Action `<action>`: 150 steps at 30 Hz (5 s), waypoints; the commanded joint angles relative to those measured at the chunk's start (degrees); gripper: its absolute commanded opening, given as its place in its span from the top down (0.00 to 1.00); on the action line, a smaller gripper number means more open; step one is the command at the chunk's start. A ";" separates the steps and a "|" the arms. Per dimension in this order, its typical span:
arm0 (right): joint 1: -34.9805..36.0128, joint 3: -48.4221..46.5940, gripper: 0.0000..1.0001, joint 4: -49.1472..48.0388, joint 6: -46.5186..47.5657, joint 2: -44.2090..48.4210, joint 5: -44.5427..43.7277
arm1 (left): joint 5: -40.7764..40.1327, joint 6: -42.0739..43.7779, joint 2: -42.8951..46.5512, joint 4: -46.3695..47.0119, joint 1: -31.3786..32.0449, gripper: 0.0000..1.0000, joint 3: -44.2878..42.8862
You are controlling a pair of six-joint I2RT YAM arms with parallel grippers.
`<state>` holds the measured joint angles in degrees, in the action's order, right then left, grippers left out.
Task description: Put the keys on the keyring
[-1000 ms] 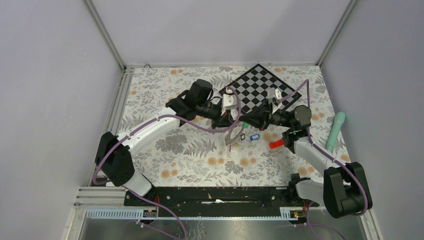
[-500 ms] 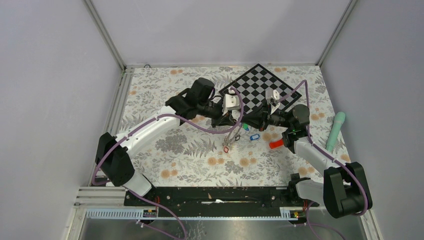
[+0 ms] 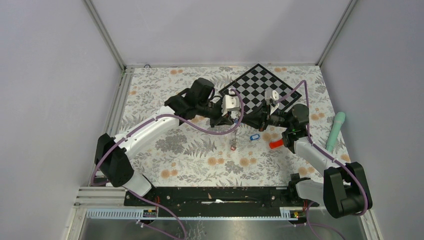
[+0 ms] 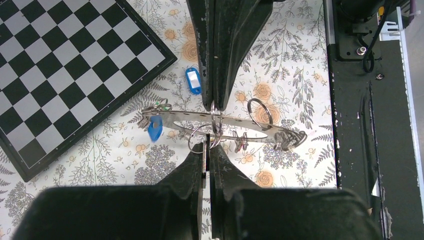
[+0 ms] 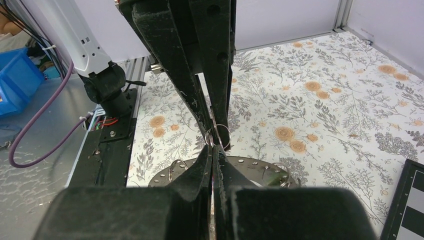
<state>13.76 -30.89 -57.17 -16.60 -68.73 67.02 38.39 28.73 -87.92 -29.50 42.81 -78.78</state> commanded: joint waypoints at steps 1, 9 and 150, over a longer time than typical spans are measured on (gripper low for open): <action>-0.24 -2.35 1.00 0.24 2.64 1.38 -0.76 | -0.13 1.22 3.57 0.17 0.17 1.00 -2.93; -0.22 -2.74 1.00 2.28 3.84 1.07 -1.11 | 0.67 2.28 3.47 -0.99 0.13 1.00 -4.56; -5.23 -13.85 0.34 75.39 54.83 4.50 -10.51 | -11.27 29.08 -4.29 -18.41 2.00 0.52 13.11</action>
<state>8.84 -42.94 18.00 37.19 -64.03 55.99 22.28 56.58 -96.01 -44.45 50.65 -62.61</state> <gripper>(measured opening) 0.665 0.443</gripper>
